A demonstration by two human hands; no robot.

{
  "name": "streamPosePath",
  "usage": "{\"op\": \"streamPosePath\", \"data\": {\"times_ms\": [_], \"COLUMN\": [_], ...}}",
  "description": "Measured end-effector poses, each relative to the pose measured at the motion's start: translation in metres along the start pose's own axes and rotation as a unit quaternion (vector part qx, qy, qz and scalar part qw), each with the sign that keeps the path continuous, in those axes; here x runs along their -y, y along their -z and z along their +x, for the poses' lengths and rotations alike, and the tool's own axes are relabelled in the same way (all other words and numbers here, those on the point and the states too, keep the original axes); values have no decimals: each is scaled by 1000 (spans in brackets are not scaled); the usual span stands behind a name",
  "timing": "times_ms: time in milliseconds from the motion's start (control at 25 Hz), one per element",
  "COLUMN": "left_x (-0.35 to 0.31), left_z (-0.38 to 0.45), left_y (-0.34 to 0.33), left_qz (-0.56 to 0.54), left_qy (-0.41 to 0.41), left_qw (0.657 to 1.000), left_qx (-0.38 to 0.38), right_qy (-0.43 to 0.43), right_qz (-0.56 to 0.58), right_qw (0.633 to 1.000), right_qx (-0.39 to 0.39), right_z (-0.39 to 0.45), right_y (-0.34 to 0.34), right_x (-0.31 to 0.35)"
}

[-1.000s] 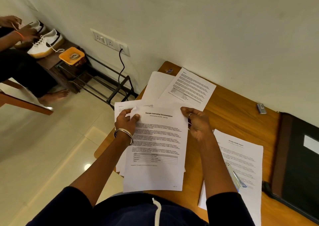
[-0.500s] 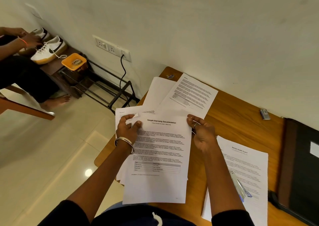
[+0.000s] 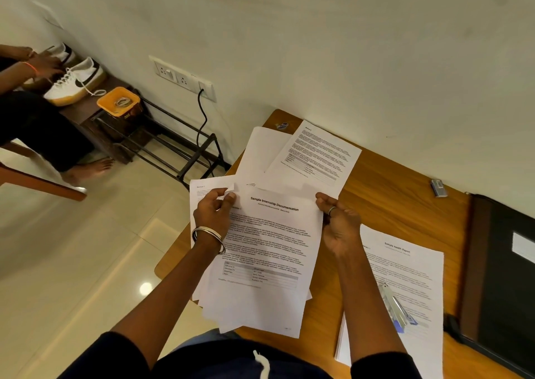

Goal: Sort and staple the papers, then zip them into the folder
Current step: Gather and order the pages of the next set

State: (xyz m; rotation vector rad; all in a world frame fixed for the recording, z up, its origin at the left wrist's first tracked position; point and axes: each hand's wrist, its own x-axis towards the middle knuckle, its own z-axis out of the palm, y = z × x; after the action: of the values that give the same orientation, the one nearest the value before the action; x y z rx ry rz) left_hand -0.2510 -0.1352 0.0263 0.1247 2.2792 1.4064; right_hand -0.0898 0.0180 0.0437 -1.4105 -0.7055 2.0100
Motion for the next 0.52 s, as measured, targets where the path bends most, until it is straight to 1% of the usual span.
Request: {"op": "streamPosePath", "data": {"times_ms": [80,120,160,200,240,280,320,360,400,440,480,520], "left_x": [-3,-4,-6,-8,-10,-11,-13,-14,-16,-18,-20,-22], "left_z": [0,0,0,0,-1,-3,-5,-7,-9,-11,-13,-15], "left_y": [2,4,5,5,5,3,1,-1,-4,-6,-8,-9], "left_qz": [-8,-8,-3,4,9,6,0,-7,-14,-22,-32,-39], "left_qy": [-11,-18,-23,-28,-32,-33,-31,-30,-30,-31,-31,-30], "left_qw": [1000,1000,1000,999,999,999,1000,999,999,998,998,998], "left_qx": [-10,-15,-20,-22,-17,-9,1,15,31,43,49,50], "right_qy": [-8,-6,18,77,169,266,331,350,345,336,327,315], "right_qz": [-21,-58,-134,-231,-313,-365,-394,-420,-457,-495,-514,-509], "right_qw": [1000,998,991,969,932,890,857,833,803,772,754,757], "right_qx": [12,9,-9,-43,-66,-52,7,89,164,216,246,261], "right_z": [2,3,4,3,1,0,-4,-9,-15,-21,-25,-26], "right_y": [3,5,5,3,-1,-8,-20,-34,-48,-60,-69,-75], "right_x": [1,0,0,1,1,2,5,5,4,1,-4,-7]}}
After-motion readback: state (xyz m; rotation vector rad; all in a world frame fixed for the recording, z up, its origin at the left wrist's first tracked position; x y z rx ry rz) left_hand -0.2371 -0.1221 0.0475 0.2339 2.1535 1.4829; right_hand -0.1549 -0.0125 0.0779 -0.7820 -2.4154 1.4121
